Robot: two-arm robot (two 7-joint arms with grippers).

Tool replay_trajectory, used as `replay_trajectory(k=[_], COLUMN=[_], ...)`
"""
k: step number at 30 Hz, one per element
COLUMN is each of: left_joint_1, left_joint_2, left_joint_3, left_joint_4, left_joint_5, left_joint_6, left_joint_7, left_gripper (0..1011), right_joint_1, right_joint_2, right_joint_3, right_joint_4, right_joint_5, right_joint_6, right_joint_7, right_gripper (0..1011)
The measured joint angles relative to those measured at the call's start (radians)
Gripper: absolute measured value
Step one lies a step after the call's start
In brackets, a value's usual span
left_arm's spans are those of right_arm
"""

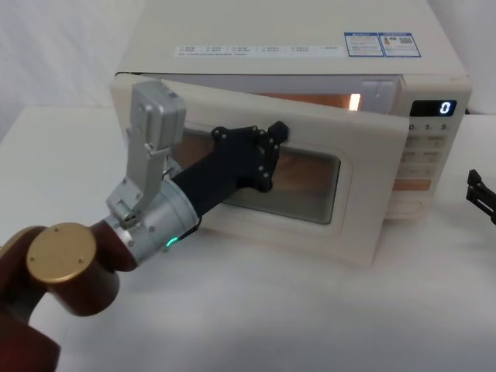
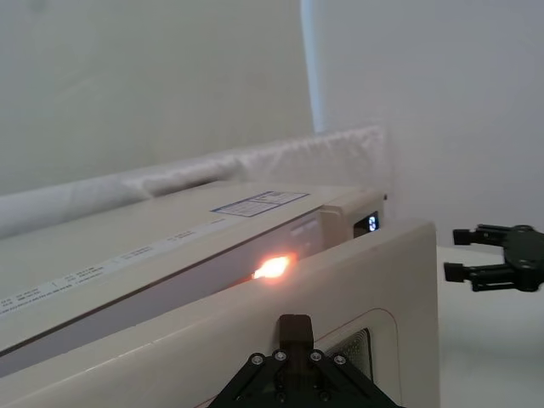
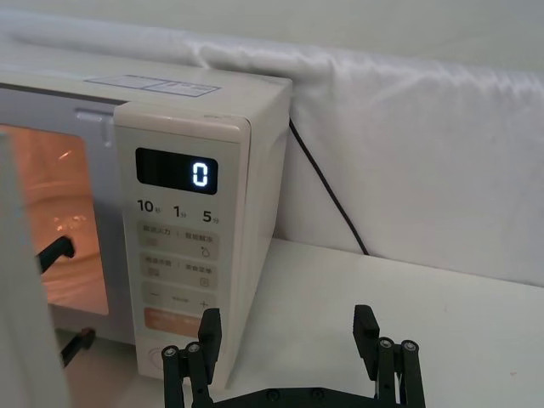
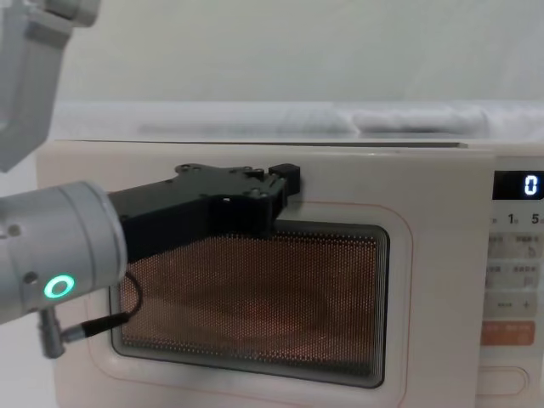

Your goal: Press the button to open the microwave door with one hand; close the microwave door with the other hand.

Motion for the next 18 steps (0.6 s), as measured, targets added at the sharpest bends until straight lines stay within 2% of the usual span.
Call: replay_trajectory(k=[8,18], left_joint_1=[-0.020,-0.032], left_joint_2=[-0.040,-0.081], left_joint_3=[0.000,-0.024], left_joint_4=[0.016,0.034], left_joint_5=[0.026,0.052], left_joint_6=[0.023,0.064], left_joint_7=[0.041,0.095], left_gripper=[0,0], right_joint_1=[0.000,0.000], right_joint_2=[0.000,0.000], right_joint_3=[0.000,0.000], right_joint_4=[0.000,0.000], right_joint_5=[0.000,0.000], right_joint_6=[0.000,0.000], right_joint_7=[0.000,0.000], right_gripper=[1002,1002])
